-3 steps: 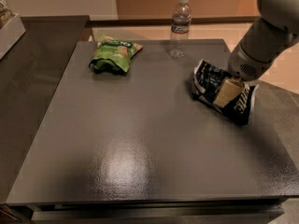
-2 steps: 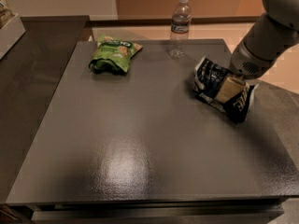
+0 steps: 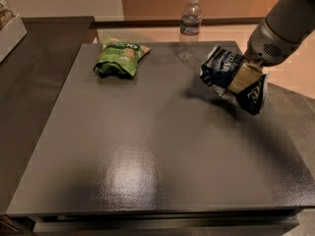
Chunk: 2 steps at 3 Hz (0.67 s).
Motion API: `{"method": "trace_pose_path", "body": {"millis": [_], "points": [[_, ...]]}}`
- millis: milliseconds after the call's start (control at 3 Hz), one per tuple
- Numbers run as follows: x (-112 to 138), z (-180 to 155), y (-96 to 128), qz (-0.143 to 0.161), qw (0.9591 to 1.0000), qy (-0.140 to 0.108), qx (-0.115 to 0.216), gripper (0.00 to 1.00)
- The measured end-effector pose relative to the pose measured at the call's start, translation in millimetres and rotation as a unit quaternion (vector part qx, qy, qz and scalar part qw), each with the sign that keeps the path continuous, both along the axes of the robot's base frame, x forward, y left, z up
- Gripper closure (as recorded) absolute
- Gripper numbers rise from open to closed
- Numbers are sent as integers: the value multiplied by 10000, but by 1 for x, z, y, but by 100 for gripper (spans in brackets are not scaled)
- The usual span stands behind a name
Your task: Pick blue chip bag
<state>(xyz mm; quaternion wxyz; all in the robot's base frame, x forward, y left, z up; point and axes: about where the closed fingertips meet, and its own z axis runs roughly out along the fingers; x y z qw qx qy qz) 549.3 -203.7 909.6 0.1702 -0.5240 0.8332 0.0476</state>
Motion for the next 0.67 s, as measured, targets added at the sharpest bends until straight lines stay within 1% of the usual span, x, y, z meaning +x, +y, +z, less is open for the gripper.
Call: {"method": "trace_pose_path", "body": {"millis": [333, 667], "points": [[-3, 34, 7, 165, 9997, -98, 119, 100], [-7, 83, 18, 439, 9979, -360, 297, 100]]}}
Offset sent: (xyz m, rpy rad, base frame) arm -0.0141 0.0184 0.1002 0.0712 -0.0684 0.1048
